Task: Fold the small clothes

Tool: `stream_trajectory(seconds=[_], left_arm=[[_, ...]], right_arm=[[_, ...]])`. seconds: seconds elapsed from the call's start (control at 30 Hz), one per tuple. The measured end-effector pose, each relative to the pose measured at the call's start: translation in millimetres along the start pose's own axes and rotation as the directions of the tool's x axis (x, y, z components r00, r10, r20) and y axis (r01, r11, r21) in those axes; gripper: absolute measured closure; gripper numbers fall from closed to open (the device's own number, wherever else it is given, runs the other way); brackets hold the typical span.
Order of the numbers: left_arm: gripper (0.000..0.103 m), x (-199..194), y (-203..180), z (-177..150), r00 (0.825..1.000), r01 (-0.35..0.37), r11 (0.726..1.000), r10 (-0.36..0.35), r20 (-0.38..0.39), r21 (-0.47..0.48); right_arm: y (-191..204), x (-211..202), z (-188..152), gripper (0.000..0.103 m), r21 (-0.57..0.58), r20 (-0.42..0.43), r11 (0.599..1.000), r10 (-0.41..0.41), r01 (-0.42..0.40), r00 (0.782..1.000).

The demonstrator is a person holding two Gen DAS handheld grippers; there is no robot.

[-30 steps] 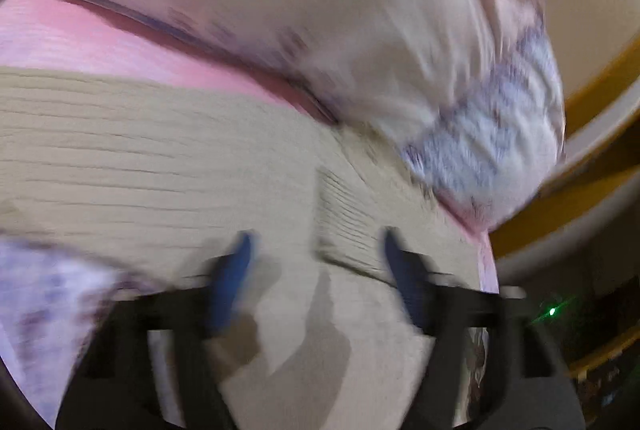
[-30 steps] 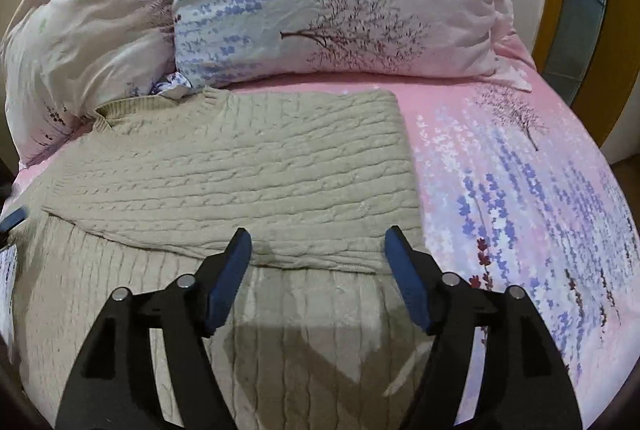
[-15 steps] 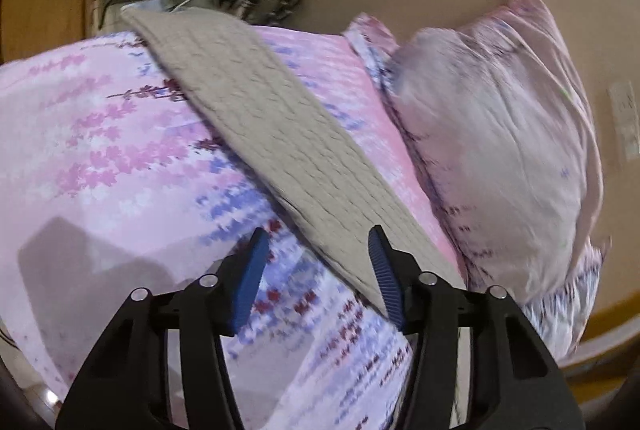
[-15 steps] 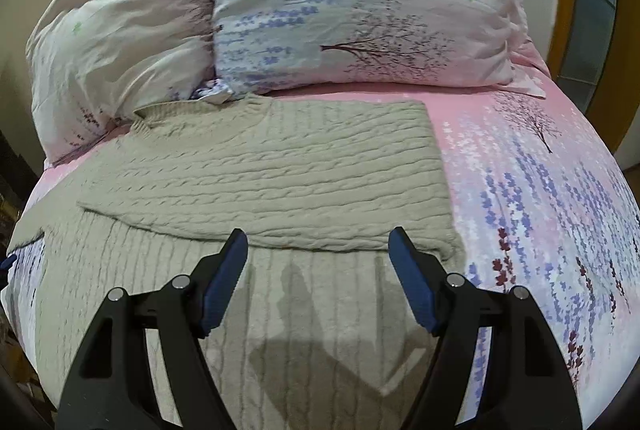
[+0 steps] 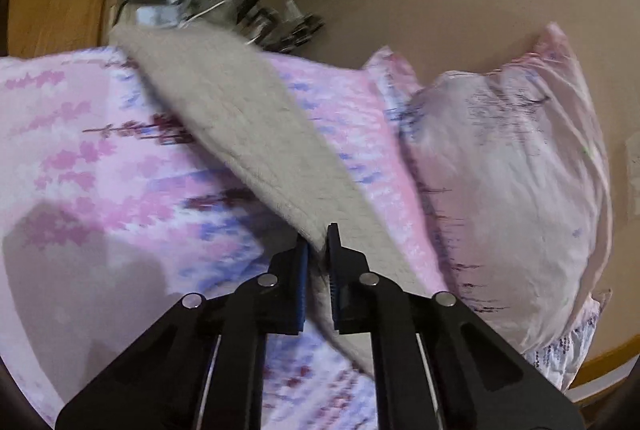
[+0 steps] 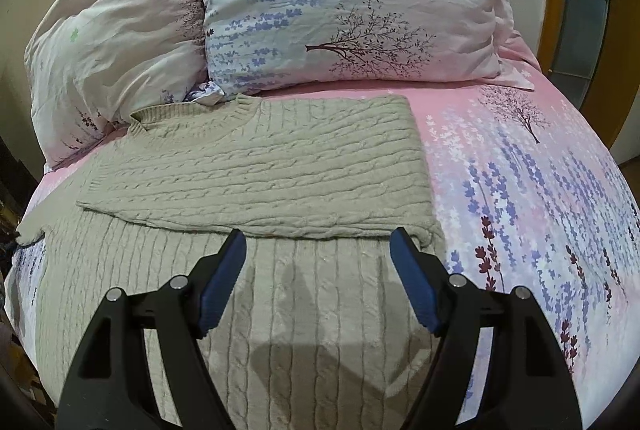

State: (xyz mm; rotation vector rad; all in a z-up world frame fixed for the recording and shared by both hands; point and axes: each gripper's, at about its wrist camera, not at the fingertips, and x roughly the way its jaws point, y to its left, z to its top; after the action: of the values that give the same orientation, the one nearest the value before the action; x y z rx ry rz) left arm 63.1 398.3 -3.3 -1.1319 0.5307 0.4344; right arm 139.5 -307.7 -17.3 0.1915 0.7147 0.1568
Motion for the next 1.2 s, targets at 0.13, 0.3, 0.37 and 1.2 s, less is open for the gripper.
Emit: stream_trajectory(seconds=[0.13,0.3,0.37,1.2], left_arm=[[0.096,-10.3,-43.1,-12.9,0.992,0.128,0.990,-0.128,0.003,0.067],[0.096,-13.9,-130.1,-61.8,0.944,0.331,0.919,-0.319,-0.090,0.215],[0.096,-9.3,-163.9,-91.4,0.917,0.397,0.875,-0.366,-0.159,0.276],[0.038,29.2,-168.2,-173.3,0.928,0.305,0.729,-0.082,-0.363,0.613]], right_arm=[[0.1,-3.4,1.3,0.029,-0.001,0.015,1.000,0.014,-0.014,1.000],[-1.2,-5.9,2.9,0.029,0.009,0.032,0.999,0.032,-0.033,0.999],[-1.6,-6.2,2.8,0.029,0.013,0.034,0.999,0.036,-0.037,0.999],[148.1,-13.0,37.7,0.053,-0.374,0.088,0.906,0.249,-0.200,0.964]])
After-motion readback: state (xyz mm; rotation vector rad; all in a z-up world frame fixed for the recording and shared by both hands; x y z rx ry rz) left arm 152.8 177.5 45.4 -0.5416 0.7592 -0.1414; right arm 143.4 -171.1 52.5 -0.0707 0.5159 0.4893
